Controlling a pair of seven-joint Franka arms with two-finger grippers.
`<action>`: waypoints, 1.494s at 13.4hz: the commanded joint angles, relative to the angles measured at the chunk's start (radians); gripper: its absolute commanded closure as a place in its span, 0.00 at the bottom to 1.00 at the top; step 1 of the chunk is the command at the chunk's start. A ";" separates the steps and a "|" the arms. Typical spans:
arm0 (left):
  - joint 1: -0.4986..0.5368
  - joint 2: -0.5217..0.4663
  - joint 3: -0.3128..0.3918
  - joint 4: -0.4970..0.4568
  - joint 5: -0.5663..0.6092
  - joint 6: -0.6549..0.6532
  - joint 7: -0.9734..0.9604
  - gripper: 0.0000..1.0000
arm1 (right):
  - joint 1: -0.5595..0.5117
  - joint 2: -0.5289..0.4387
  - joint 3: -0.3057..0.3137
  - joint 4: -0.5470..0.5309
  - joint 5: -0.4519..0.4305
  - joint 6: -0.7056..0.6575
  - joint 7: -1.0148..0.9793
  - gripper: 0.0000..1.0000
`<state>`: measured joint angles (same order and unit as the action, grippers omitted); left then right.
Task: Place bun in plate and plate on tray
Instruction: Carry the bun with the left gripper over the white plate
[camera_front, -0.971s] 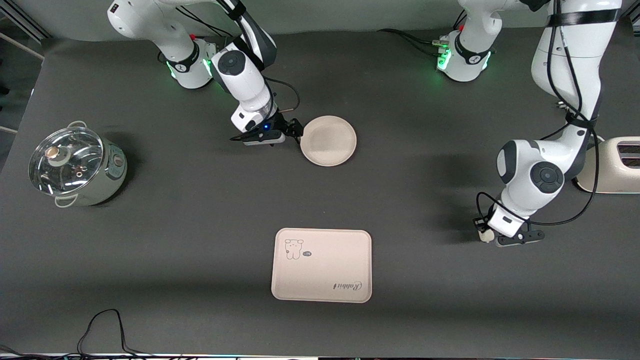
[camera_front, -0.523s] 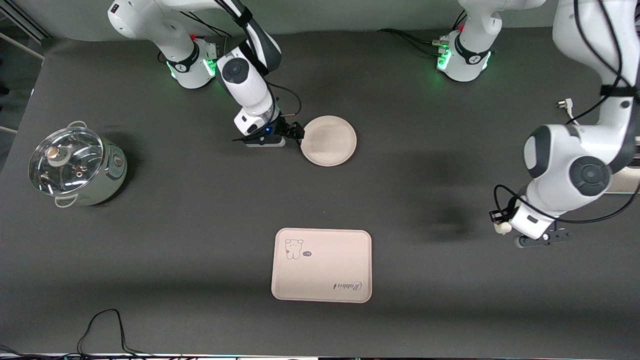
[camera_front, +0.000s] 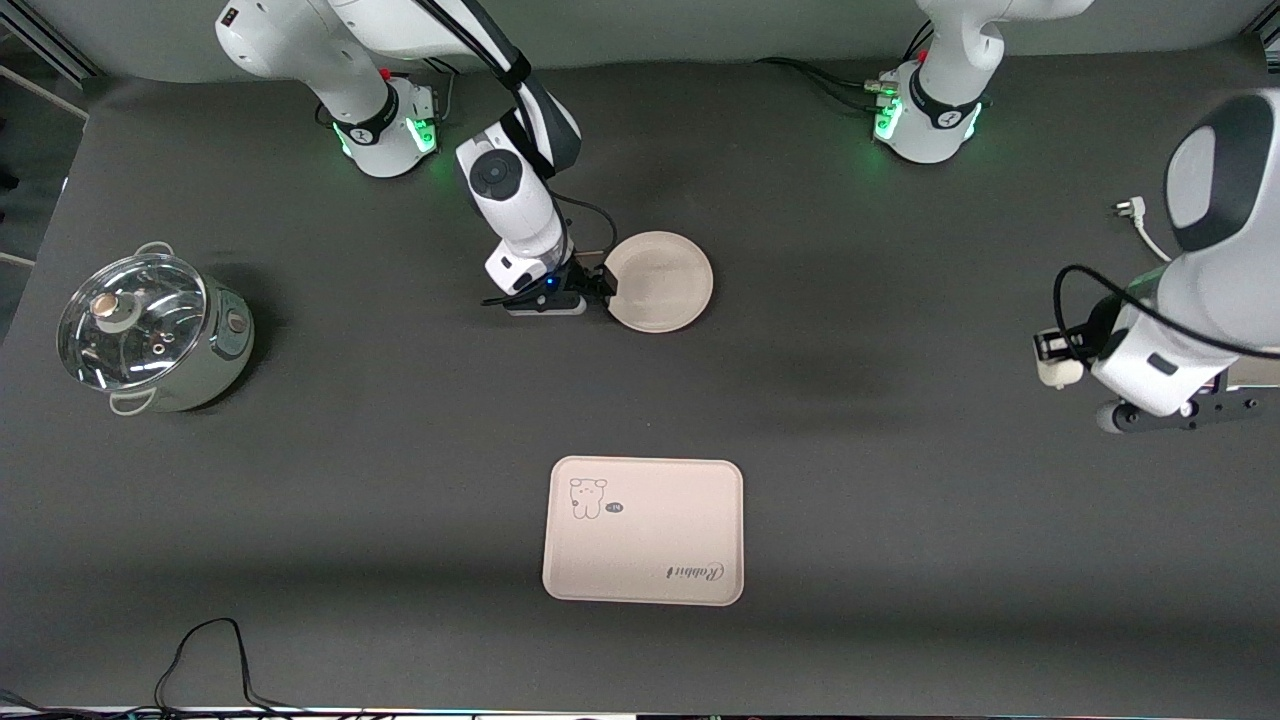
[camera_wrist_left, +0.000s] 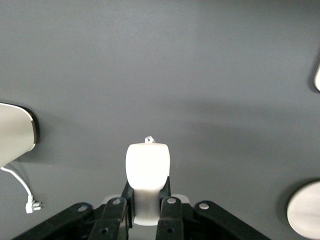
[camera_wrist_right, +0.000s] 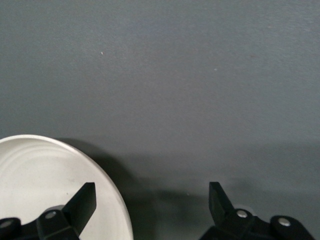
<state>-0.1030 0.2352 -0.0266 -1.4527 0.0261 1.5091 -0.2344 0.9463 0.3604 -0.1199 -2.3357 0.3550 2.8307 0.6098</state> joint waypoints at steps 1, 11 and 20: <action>-0.009 0.009 -0.070 0.022 -0.058 -0.027 -0.124 0.78 | 0.006 0.009 -0.006 0.099 0.042 -0.150 -0.062 0.00; -0.242 0.062 -0.292 -0.128 -0.060 0.224 -0.787 0.77 | 0.005 0.008 -0.012 0.159 0.082 -0.220 -0.081 0.00; -0.418 0.111 -0.299 -0.460 -0.064 0.657 -1.028 0.77 | 0.012 0.026 -0.009 0.165 0.082 -0.215 -0.078 0.00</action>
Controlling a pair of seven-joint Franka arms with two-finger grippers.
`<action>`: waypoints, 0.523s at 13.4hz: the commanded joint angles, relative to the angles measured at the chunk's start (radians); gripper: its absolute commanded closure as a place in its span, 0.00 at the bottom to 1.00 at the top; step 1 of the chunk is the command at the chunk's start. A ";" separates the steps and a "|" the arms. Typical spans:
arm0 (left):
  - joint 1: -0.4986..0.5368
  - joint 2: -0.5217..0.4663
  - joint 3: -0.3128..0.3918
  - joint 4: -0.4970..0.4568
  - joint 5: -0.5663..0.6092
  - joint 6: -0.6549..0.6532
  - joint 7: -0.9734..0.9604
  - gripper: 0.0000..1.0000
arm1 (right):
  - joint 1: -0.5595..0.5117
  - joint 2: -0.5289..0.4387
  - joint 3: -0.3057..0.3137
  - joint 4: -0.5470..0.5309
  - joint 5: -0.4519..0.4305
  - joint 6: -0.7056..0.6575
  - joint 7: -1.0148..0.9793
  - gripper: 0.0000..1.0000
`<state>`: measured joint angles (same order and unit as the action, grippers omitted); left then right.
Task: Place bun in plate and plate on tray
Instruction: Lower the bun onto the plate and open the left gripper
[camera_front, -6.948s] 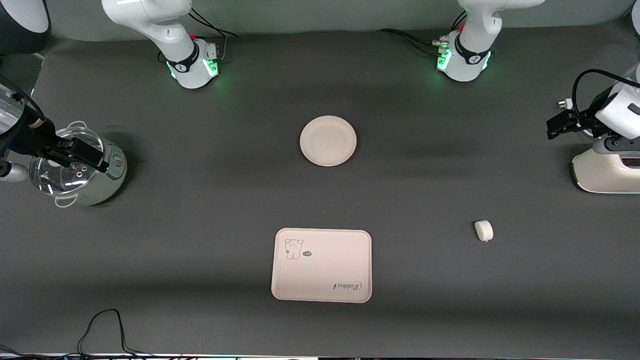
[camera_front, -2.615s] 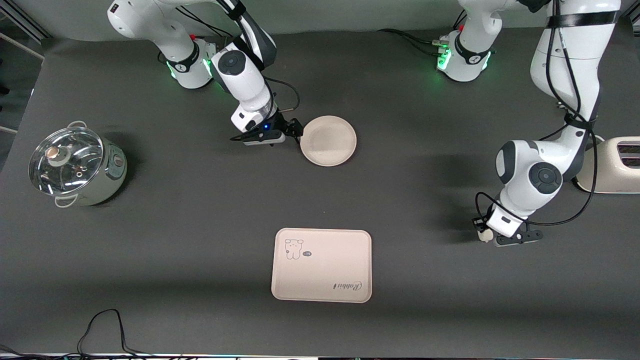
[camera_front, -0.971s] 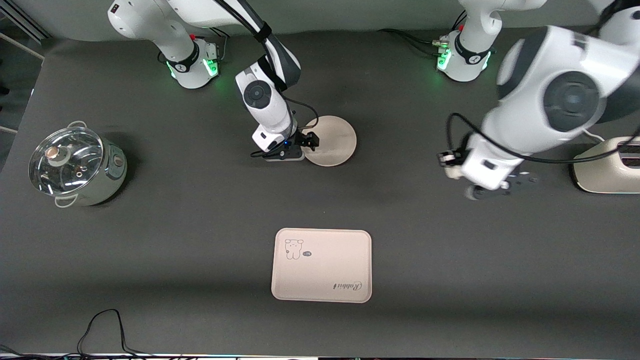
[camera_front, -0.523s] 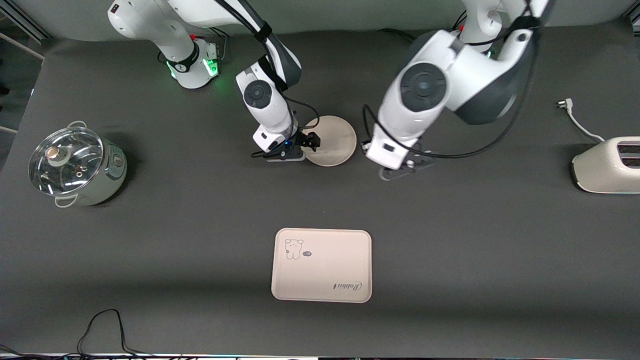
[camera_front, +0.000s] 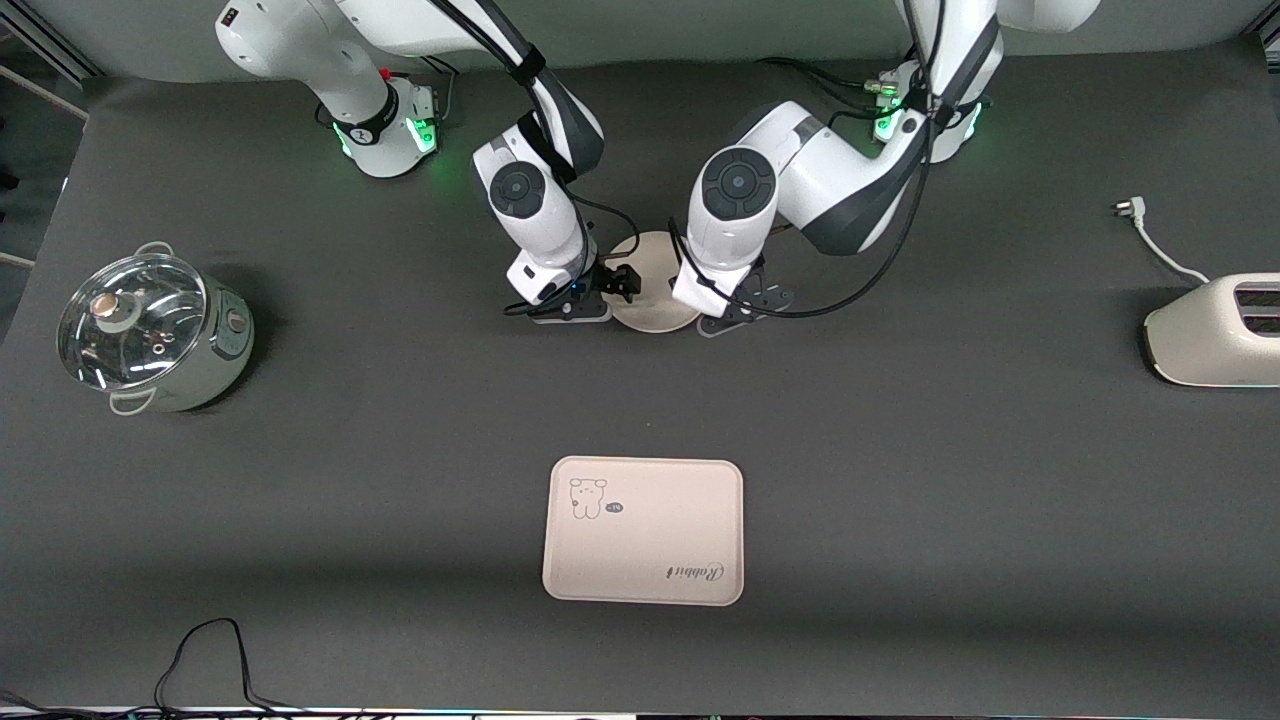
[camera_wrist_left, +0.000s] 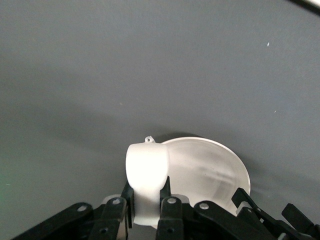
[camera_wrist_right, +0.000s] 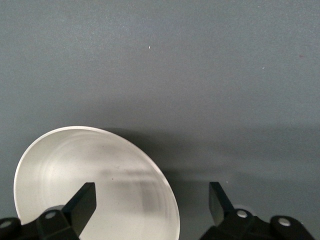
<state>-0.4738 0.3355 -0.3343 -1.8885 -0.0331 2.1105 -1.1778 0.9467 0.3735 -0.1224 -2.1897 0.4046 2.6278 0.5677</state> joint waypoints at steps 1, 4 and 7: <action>-0.064 0.032 0.009 -0.027 -0.004 0.087 -0.097 0.77 | 0.012 0.016 -0.006 0.019 0.033 -0.011 -0.035 0.00; -0.106 0.092 0.011 -0.029 0.007 0.166 -0.144 0.77 | 0.014 0.024 -0.006 0.016 0.033 -0.002 -0.038 0.00; -0.115 0.100 0.011 -0.043 0.009 0.184 -0.148 0.64 | 0.012 0.021 -0.006 -0.008 0.033 0.023 -0.140 0.00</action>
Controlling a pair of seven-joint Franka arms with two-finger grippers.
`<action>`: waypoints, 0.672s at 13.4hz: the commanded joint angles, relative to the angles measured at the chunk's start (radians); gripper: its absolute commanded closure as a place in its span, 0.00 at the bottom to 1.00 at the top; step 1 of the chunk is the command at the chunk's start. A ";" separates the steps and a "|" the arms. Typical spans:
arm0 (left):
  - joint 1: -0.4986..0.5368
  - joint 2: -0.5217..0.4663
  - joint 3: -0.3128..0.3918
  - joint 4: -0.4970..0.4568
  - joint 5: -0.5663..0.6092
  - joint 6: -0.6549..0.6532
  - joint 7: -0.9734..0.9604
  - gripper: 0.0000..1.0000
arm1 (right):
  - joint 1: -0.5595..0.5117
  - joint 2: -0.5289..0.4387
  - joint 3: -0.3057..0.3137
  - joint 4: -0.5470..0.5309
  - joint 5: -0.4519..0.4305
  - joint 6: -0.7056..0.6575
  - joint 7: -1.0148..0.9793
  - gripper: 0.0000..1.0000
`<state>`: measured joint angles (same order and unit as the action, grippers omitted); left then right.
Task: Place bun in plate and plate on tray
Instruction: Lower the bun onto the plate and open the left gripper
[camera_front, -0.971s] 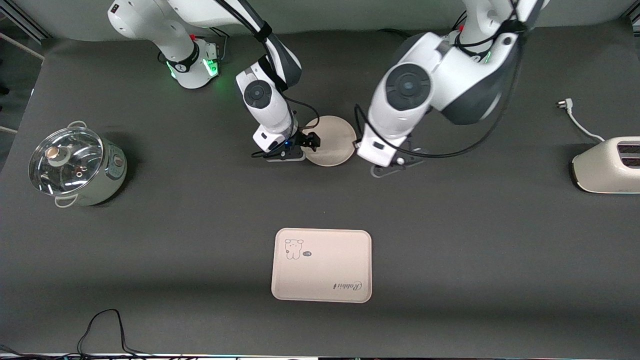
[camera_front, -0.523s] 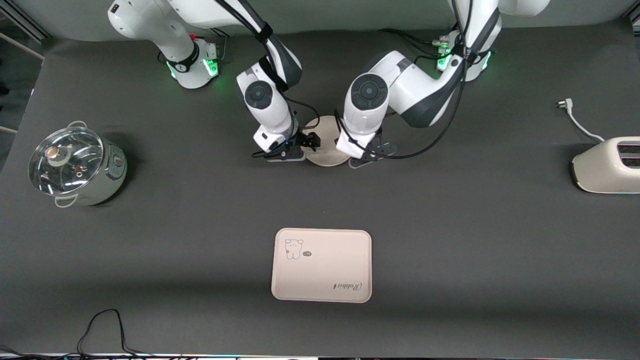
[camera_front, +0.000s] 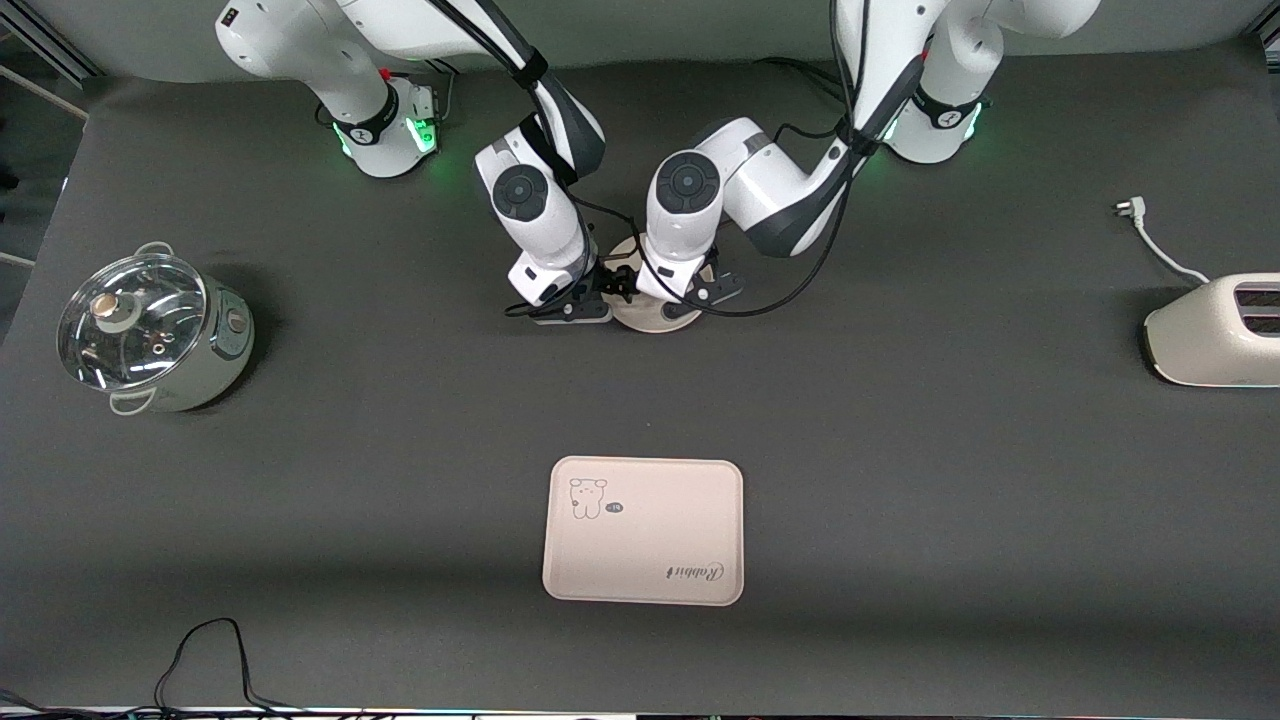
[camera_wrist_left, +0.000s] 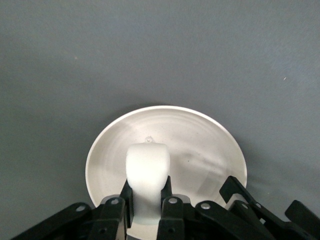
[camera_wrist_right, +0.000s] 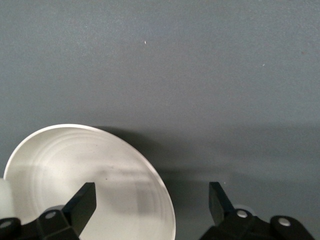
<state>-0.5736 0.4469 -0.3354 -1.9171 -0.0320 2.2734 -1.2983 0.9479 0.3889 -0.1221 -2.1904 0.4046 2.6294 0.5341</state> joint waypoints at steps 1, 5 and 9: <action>-0.017 -0.010 0.012 -0.017 0.007 0.026 -0.042 0.31 | 0.009 -0.001 -0.007 -0.023 0.034 0.036 -0.156 0.00; -0.015 -0.010 0.012 -0.017 0.007 0.025 -0.078 0.00 | 0.005 -0.027 -0.014 -0.060 0.036 0.038 -0.287 0.00; 0.006 -0.036 0.019 -0.010 0.026 -0.043 -0.059 0.00 | 0.015 -0.018 -0.024 -0.065 0.221 0.073 -0.301 0.00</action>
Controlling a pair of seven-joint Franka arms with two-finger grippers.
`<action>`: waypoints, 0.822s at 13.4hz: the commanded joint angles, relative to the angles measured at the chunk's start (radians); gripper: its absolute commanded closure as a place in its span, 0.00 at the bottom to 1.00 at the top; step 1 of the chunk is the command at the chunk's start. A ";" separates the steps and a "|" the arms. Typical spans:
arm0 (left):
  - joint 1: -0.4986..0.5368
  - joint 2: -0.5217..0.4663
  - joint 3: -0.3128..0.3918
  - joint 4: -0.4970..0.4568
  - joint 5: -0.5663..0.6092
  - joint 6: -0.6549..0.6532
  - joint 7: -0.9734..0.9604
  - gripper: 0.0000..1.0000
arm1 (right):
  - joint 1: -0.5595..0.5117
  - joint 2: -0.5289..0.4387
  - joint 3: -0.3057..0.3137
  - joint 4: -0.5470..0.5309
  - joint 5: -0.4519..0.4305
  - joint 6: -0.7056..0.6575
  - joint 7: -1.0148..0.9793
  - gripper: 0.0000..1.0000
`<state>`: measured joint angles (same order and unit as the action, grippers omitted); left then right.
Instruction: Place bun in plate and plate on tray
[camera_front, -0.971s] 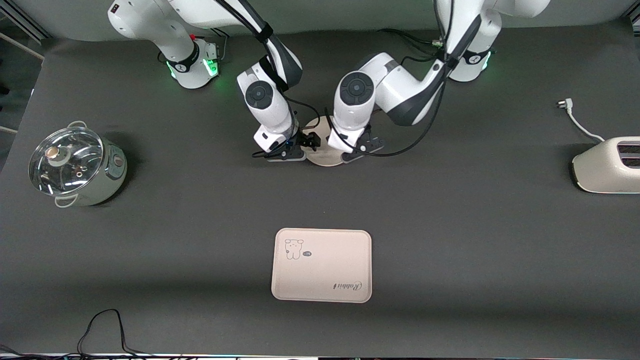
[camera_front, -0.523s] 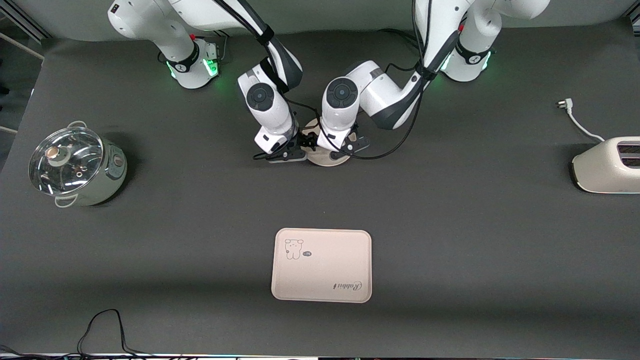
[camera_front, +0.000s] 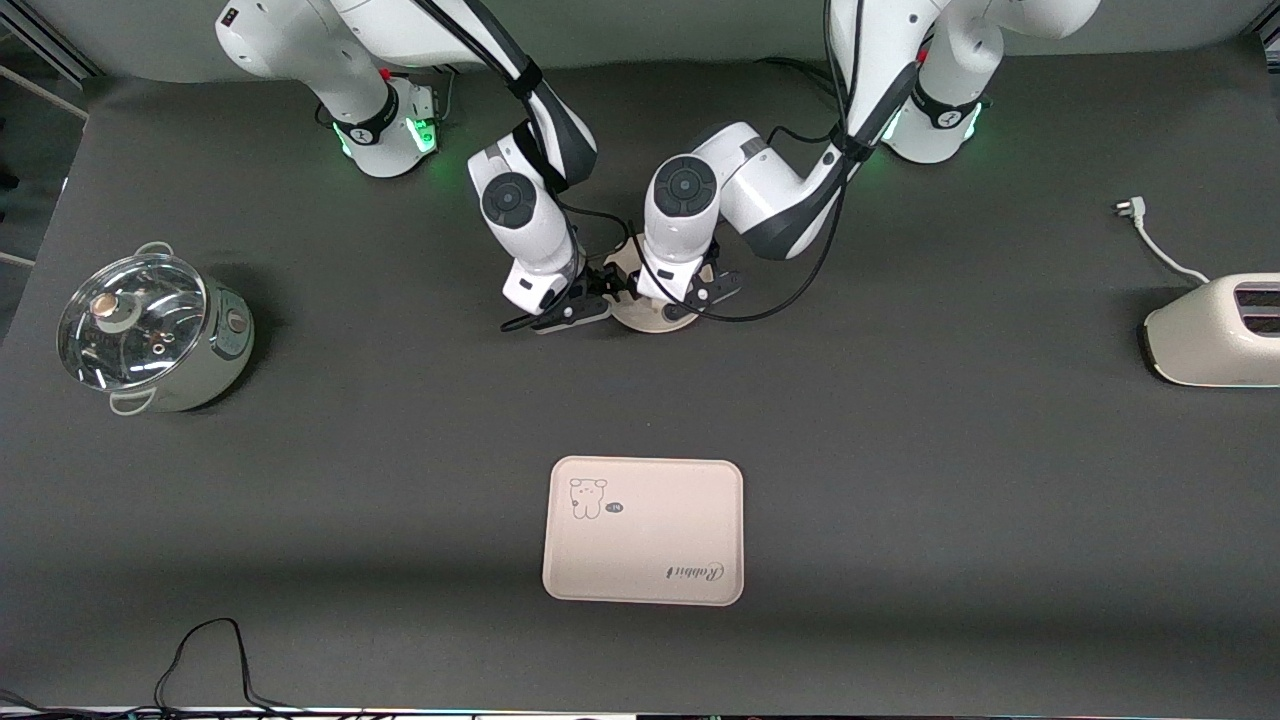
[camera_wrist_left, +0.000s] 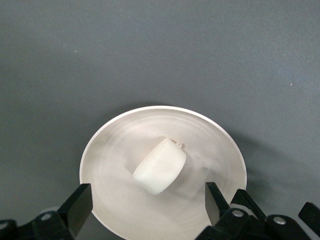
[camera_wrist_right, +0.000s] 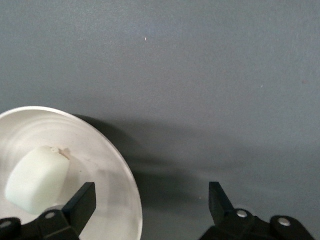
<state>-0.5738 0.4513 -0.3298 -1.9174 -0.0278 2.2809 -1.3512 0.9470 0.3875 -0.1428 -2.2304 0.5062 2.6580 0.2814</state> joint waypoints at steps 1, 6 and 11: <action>0.038 -0.061 0.023 0.004 0.054 -0.114 0.016 0.00 | 0.032 0.006 0.000 -0.025 0.135 0.078 -0.053 0.00; 0.377 -0.186 0.029 0.161 0.060 -0.507 0.448 0.00 | 0.087 0.086 0.006 -0.014 0.206 0.185 -0.054 0.41; 0.483 -0.347 0.200 0.136 0.065 -0.584 0.862 0.00 | 0.076 0.039 -0.004 -0.011 0.207 0.125 -0.053 1.00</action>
<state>-0.0564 0.1769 -0.2177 -1.7493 0.0314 1.7185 -0.6357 1.0240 0.4590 -0.1385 -2.2429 0.6851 2.8186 0.2531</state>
